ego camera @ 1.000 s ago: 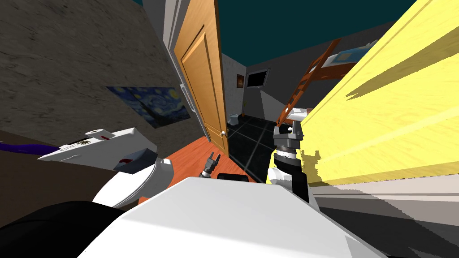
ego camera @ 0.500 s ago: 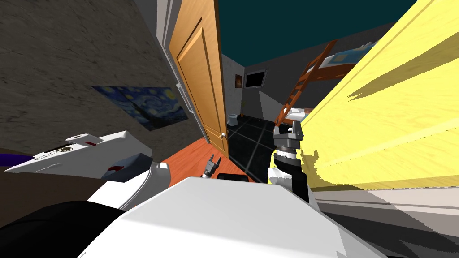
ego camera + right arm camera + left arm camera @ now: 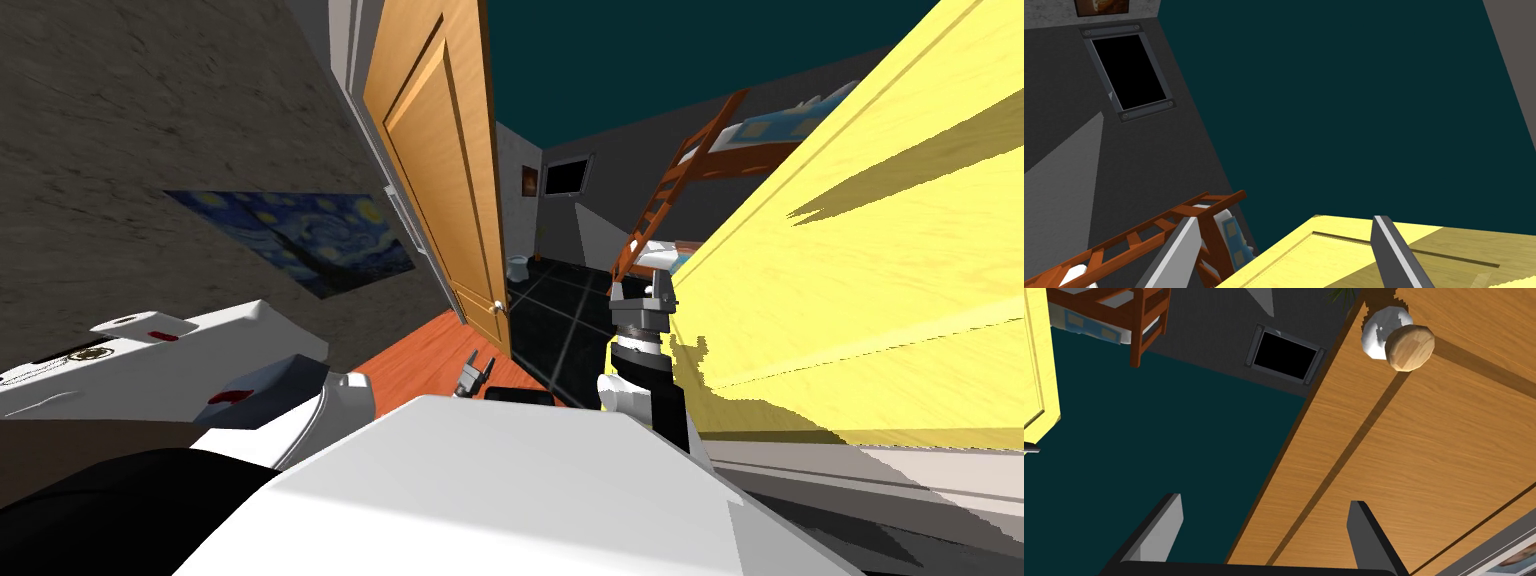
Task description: Push the door open
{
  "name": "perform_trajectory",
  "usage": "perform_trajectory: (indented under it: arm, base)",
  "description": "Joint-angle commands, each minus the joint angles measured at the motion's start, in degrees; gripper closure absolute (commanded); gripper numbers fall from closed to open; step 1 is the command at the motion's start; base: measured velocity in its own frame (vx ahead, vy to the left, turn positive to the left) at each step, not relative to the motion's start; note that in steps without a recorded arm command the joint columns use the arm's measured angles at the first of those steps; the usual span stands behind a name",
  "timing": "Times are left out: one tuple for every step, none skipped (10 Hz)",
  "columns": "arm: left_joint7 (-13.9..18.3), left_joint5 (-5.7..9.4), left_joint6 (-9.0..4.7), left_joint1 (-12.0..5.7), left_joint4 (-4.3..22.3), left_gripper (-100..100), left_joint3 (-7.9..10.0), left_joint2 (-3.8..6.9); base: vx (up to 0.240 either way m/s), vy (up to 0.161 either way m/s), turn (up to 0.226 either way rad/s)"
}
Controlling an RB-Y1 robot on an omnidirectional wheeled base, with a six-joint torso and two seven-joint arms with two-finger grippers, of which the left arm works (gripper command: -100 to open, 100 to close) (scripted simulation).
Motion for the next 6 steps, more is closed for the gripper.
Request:
perform_trajectory:
  arm:
    - [-1.6, 0.17, -0.48, 0.05, 0.9, -100, -0.54, 0.40]
    - [-2.5, 0.26, -0.75, 0.07, 1.5, -100, -0.89, 0.60]
    - [-3.4, 0.34, -1.03, 0.10, 2.1, -100, -1.25, 0.80]
    - [-4.4, 0.43, -1.31, 0.12, 2.7, -100, -1.60, 1.00]
    - [-5.3, 0.51, -1.58, 0.14, 3.3, -100, -1.94, 1.20]
    - [-6.9, 0.66, -2.06, 0.18, 4.4, -100, -2.55, 1.53]
  base:
    - [0.079, 0.067, -0.054]
    - [0.078, 0.072, -0.055]
    - [0.086, 0.063, -0.055]
    - [0.096, 0.053, -0.046]
    - [0.076, 0.038, -0.050]
    - [0.101, 0.082, -0.084]
